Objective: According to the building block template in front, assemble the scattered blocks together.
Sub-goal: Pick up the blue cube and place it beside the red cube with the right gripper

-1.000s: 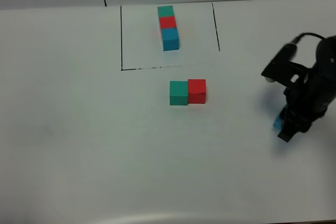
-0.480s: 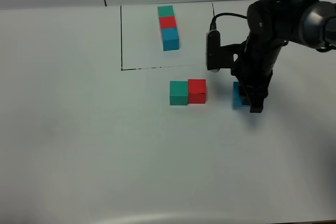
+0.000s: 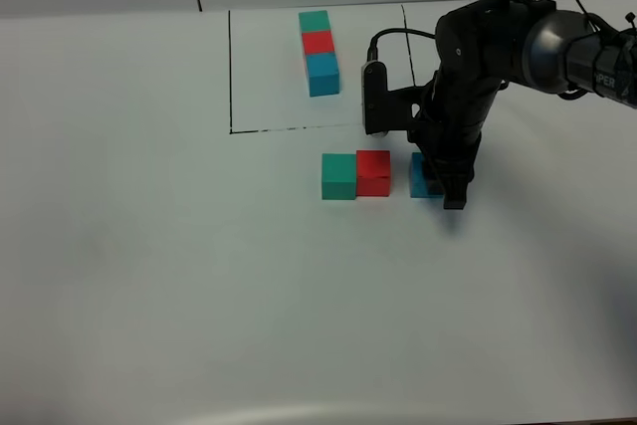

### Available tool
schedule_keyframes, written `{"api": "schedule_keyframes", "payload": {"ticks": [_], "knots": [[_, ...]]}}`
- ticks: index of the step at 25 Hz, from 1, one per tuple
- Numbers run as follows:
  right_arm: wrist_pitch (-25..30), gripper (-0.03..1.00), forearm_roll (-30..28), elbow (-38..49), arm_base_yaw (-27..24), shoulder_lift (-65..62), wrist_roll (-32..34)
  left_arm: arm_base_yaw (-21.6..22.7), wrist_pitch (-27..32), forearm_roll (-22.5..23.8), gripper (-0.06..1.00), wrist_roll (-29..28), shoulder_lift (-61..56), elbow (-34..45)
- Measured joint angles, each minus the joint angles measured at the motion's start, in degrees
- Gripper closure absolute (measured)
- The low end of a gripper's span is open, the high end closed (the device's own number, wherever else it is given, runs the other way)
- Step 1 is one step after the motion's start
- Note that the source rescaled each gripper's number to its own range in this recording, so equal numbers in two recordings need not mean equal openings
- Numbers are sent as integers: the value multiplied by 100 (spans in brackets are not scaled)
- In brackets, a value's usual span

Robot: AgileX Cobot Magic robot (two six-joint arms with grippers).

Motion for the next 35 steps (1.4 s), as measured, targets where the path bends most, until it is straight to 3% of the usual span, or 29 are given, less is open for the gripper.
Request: {"api": "schedule_keyframes", "payload": {"ticks": [35], "knots": [[-291, 94, 128, -94, 209, 148, -87, 0, 0, 0, 56, 0, 0, 0]]}}
